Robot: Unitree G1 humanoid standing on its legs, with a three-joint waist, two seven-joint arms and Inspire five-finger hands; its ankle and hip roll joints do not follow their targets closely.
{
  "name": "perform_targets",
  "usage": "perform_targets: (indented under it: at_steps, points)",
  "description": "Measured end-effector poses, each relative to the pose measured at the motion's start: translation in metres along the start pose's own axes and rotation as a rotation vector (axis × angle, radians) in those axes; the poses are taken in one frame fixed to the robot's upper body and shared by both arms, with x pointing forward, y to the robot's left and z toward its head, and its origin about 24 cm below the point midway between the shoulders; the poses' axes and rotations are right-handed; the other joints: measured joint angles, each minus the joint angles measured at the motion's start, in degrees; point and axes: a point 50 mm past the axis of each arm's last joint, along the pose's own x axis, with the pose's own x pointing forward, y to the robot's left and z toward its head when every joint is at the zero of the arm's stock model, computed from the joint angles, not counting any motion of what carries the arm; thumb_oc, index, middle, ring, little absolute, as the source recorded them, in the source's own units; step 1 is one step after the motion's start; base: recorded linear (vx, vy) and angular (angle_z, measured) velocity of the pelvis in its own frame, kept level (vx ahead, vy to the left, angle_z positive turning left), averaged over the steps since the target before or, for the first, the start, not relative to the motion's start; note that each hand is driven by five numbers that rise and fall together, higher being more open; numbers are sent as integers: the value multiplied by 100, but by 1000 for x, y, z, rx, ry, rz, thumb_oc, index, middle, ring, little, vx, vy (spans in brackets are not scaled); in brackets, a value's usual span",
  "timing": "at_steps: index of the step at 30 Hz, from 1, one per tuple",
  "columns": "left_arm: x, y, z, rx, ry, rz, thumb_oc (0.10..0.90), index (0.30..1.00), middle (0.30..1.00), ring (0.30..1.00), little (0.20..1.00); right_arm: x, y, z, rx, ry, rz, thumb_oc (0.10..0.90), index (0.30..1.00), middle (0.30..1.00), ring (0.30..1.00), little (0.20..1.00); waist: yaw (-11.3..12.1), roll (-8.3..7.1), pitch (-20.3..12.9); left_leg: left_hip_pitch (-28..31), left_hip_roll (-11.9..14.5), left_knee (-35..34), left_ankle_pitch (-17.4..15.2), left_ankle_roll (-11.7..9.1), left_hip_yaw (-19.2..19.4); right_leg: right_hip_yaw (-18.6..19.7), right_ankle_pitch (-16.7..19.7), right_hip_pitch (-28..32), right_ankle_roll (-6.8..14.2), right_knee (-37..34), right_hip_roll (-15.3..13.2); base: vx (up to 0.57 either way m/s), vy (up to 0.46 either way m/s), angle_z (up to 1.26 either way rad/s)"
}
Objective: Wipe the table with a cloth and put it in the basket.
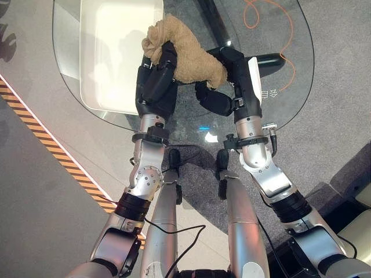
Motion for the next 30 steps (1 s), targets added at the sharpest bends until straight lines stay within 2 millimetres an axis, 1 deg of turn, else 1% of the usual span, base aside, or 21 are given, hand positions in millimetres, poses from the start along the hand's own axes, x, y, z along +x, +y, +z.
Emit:
perform_targets:
  at_steps: [3,4,5,6,10,16,26,30]
  points:
    - [0,0,0,0,1,0,100,300,300,300,200,0,0,0,-1,0,0,111,309,309,309,211,2,0,0,4,1,0,0,0,0,1,1,1,-1,0,2,0,0,0]
    - [0,0,0,0,1,0,100,300,300,300,200,0,0,0,-1,0,0,245,425,425,425,345,2,0,0,4,2,0,0,0,0,1,1,2,-1,1,2,0,0,0]
    - [0,0,0,0,1,0,100,300,300,300,200,0,0,0,0,0,0,613,740,740,740,713,3,0,0,4,2,0,0,0,0,2,1,2,-1,2,2,0,0,0]
    - [0,0,0,0,1,0,100,300,300,300,200,0,0,0,0,0,0,800,900,900,900,900,4,0,0,4,2,1,0,-1,0,2,2,2,-2,2,2,0,0,0]
    - [0,0,1,0,-3,2,100,300,300,300,200,0,0,0,3,-1,0,800,900,900,900,900,3,0,0,5,1,4,1,-1,0,3,2,2,-2,5,3,0,0,0]
    - [-1,3,3,3,-9,9,100,300,300,300,200,2,-4,7,15,-28,-21,800,900,900,900,900,4,-2,-1,6,1,11,1,-2,0,3,4,6,-2,7,3,0,0,0]
    - [-1,2,3,11,-15,7,100,300,300,300,200,3,-5,7,16,-29,-26,800,900,900,900,900,4,-5,-2,8,2,13,2,-3,1,4,8,10,0,6,3,0,0,0]
    - [0,2,6,30,-43,5,100,300,300,300,200,3,-4,8,22,-37,-26,800,900,900,900,900,4,-5,-2,9,2,15,3,-4,1,3,8,12,0,7,3,0,0,0]
